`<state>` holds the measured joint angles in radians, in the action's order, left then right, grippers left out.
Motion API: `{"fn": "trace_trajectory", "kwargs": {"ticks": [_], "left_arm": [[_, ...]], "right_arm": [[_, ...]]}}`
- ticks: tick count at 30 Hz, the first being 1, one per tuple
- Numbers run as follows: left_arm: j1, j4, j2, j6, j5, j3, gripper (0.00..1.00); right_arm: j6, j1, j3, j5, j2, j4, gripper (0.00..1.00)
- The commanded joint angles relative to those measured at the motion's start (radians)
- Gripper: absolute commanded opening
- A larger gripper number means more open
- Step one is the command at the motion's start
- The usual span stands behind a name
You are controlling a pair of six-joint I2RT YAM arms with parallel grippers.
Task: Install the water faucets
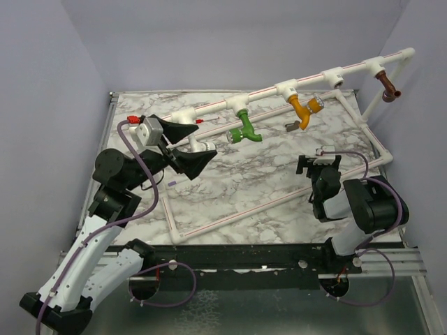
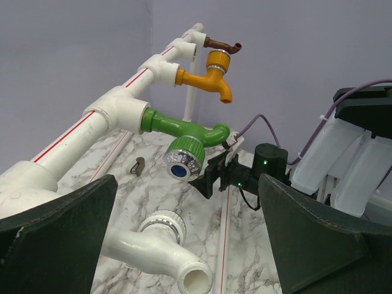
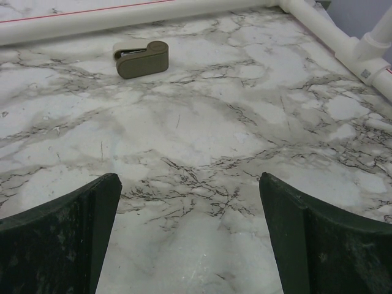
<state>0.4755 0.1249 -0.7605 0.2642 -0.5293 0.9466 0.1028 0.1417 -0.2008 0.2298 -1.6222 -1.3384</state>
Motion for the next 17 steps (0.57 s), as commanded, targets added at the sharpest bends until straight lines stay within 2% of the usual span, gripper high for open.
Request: {"fn": "trace_trajectory", "kwargs": {"ticks": [1, 3, 7, 17], "left_arm": [[0.013, 0.023, 0.036, -0.022, 0.034, -0.028, 0.99], [0.015, 0.033, 0.047, -0.021, 0.039, -0.036, 0.99], [0.014, 0.046, 0.054, -0.012, 0.034, -0.042, 0.99], [0.007, 0.091, 0.083, 0.013, 0.018, -0.068, 0.99]], "right_arm": [[-0.03, -0.012, -0.017, 0.015, -0.005, -0.021, 1.0], [-0.039, -0.014, -0.036, 0.018, 0.003, 0.033, 1.0], [-0.035, -0.014, -0.024, 0.025, -0.008, -0.009, 1.0], [-0.046, -0.018, -0.045, 0.02, -0.004, 0.04, 1.0]]}}
